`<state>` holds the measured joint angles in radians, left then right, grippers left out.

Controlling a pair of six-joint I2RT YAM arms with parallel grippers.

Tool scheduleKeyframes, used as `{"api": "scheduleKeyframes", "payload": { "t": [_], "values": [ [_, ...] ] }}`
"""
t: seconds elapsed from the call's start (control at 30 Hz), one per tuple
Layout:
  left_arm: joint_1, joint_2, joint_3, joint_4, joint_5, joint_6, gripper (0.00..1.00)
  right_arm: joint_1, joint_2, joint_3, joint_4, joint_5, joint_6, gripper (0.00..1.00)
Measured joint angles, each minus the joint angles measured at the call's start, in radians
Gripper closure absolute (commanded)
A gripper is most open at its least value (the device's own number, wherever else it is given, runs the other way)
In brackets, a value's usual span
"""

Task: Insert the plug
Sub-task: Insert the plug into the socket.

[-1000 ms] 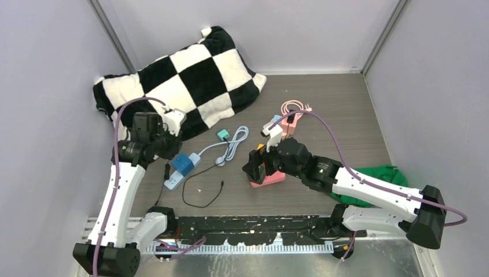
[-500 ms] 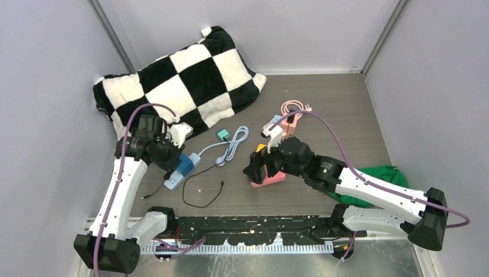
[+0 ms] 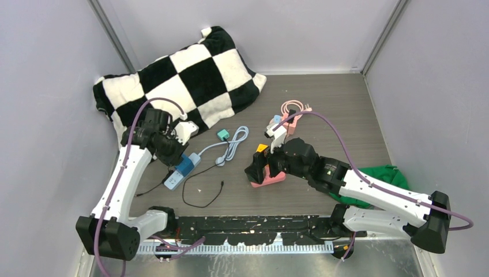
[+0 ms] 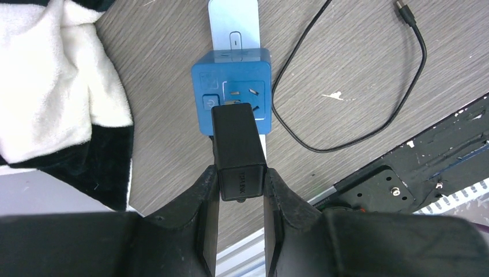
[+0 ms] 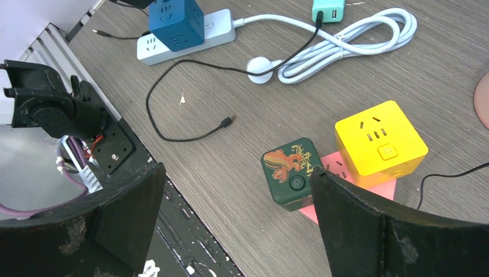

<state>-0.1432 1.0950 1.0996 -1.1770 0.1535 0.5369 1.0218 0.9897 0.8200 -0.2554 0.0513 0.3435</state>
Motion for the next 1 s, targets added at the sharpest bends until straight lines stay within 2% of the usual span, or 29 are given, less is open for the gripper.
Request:
{"api": "scheduleKeyframes", "payload": {
  "t": [0.23, 1.0],
  "values": [
    [-0.001, 0.097, 0.021, 0.005, -0.017, 0.026, 1.00, 0.000, -0.011, -0.012, 0.002, 0.017, 0.007, 0.00],
    [-0.065, 0.167, 0.071, -0.037, -0.041, 0.043, 1.00, 0.000, -0.052, -0.063, 0.014, 0.079, 0.014, 0.00]
  ]
}}
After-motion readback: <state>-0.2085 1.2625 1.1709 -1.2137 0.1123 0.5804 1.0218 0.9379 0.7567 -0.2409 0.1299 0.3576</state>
